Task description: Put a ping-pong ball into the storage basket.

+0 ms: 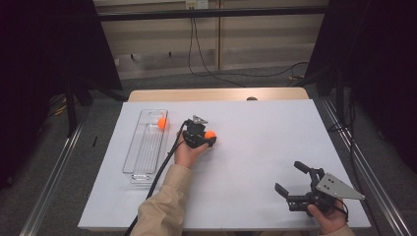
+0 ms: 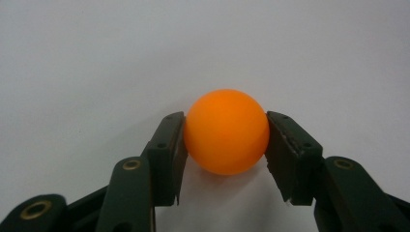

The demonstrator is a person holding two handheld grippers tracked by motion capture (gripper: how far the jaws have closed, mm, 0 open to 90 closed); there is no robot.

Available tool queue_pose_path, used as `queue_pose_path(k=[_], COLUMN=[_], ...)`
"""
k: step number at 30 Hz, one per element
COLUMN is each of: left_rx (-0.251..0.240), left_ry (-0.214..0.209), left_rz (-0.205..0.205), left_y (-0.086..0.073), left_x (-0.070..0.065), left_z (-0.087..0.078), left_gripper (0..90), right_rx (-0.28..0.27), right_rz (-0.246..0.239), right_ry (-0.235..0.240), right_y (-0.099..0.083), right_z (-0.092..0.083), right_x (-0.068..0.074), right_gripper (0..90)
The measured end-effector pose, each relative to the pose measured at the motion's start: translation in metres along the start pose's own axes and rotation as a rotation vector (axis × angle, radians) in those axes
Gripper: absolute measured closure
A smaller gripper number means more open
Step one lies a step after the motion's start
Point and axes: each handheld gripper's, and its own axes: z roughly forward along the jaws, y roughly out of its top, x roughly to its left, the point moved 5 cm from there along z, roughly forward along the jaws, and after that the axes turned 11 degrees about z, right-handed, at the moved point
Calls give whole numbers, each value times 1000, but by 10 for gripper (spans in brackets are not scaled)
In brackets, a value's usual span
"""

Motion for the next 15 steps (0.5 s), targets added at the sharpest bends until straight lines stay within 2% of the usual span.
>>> queue_pose_path(k=[11, 15], left_rx=[-24, -29], left_ry=[-32, -41], left_rz=[-14, -2], left_y=[6, 9], left_x=[-6, -8], left_z=[-11, -17], left_gripper=[508, 508], right_rx=[0, -1], right_rz=[-2, -1], right_ry=[-1, -2], right_y=[0, 0], right_z=[0, 0], right_x=[0, 0], right_gripper=[24, 24])
